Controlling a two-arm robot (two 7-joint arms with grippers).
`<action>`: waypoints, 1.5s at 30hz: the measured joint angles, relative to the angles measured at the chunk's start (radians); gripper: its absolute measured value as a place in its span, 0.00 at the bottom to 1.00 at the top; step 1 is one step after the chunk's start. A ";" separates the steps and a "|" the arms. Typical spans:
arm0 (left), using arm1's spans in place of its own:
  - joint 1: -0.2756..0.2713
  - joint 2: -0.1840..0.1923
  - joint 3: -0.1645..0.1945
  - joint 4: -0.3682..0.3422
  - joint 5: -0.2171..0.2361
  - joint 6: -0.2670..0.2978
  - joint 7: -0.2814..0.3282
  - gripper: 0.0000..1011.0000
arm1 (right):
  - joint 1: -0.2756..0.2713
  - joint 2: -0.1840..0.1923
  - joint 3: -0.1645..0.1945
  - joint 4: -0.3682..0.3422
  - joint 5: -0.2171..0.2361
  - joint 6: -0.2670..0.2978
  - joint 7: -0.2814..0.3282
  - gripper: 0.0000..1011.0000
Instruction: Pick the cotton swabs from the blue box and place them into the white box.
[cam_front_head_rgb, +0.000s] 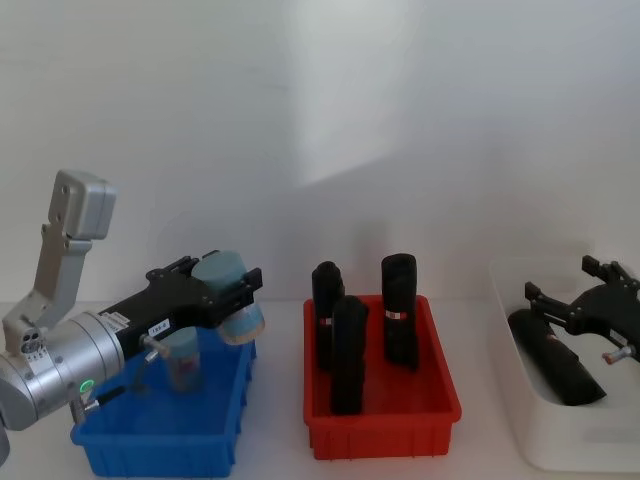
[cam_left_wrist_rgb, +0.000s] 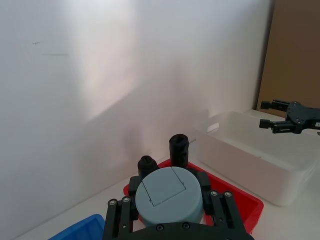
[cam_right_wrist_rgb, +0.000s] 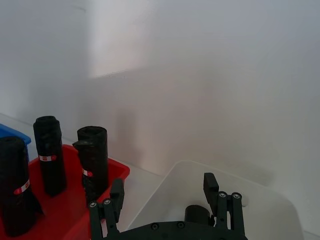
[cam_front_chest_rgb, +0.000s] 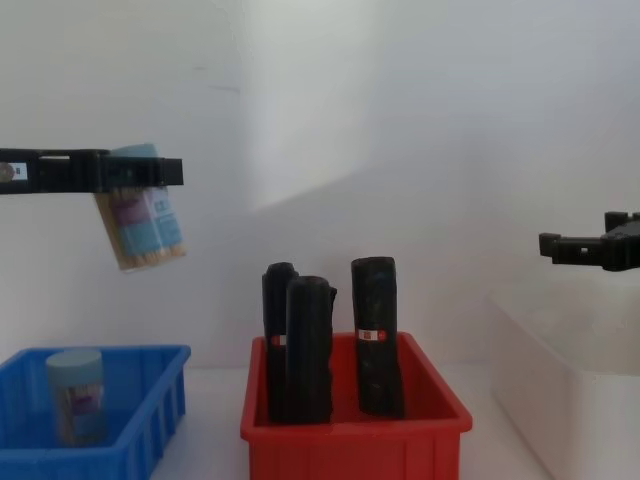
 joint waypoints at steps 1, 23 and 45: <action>0.000 -0.003 0.003 -0.002 -0.004 -0.003 -0.007 0.70 | 0.002 0.000 0.000 0.002 0.000 -0.003 0.008 0.99; -0.048 -0.073 0.060 -0.008 0.030 -0.046 -0.055 0.70 | 0.057 -0.004 -0.024 0.077 0.033 -0.090 0.238 0.99; -0.109 -0.150 0.118 0.045 0.096 -0.059 -0.069 0.70 | 0.137 -0.048 -0.084 0.147 0.036 -0.152 0.423 0.99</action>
